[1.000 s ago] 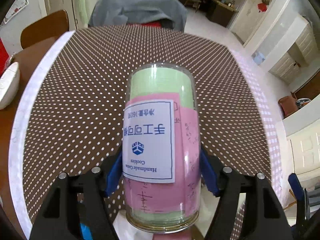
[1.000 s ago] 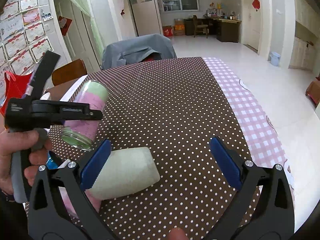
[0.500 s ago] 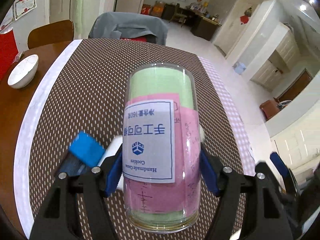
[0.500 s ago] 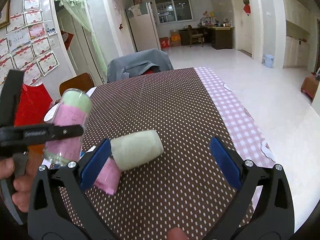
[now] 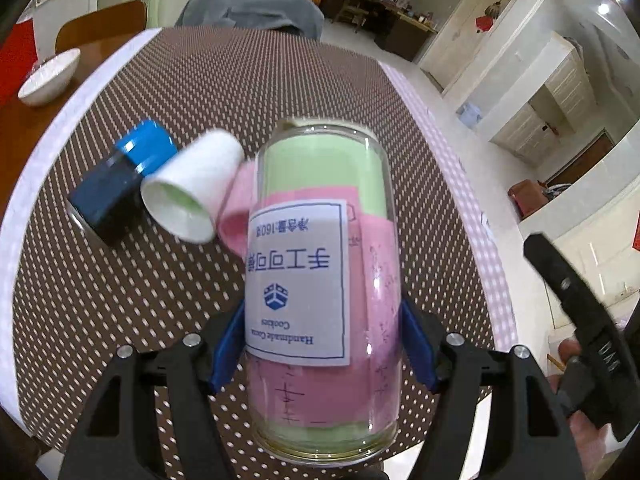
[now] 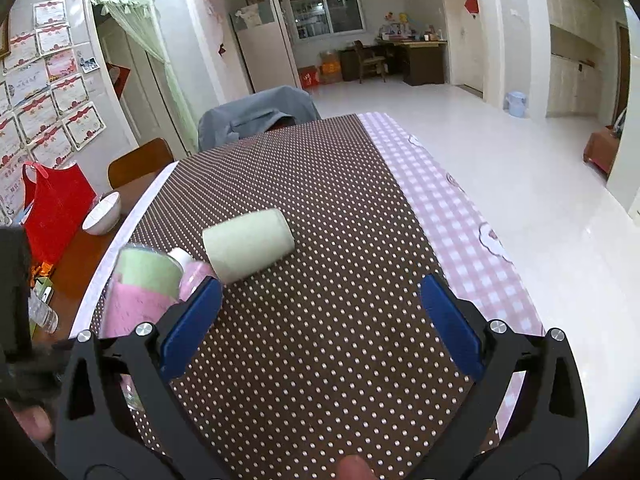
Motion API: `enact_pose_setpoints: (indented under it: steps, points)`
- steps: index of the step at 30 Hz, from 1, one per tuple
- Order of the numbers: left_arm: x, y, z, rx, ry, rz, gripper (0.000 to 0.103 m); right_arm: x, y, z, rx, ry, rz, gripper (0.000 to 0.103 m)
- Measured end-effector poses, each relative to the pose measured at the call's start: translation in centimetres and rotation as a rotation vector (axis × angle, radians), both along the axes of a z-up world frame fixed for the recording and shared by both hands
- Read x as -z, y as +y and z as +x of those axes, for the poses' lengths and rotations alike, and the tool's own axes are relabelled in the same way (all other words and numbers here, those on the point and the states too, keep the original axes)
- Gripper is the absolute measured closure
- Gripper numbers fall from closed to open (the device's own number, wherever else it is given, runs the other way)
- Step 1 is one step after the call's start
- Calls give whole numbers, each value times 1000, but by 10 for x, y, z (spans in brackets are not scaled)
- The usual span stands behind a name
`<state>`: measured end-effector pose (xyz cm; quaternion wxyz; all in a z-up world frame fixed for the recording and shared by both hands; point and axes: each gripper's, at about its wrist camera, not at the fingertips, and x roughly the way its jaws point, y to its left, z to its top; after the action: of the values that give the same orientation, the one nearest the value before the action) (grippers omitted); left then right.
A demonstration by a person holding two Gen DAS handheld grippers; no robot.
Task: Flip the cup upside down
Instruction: 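Lift the jar with the left gripper and set it down beside the cups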
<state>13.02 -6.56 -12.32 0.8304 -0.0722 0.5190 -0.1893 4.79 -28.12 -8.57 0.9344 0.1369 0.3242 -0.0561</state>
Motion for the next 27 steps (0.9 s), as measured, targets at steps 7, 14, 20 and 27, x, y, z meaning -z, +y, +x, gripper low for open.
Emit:
enact_pose_setpoints:
  steps: [7,14,20,27]
  points:
    - [32,-17,-15,22,60,26,35,11,1,-6,-2,20,1,6]
    - [55,-26,-13,22,103,43,35,18,3,-5,-10,37,5,6]
    - [55,-33,-19,14,67,105,21,21,6,-4,-17,47,12,6]
    - [27,-28,-34,-23,-117,193,4,19,9,-4,-21,42,21,6]
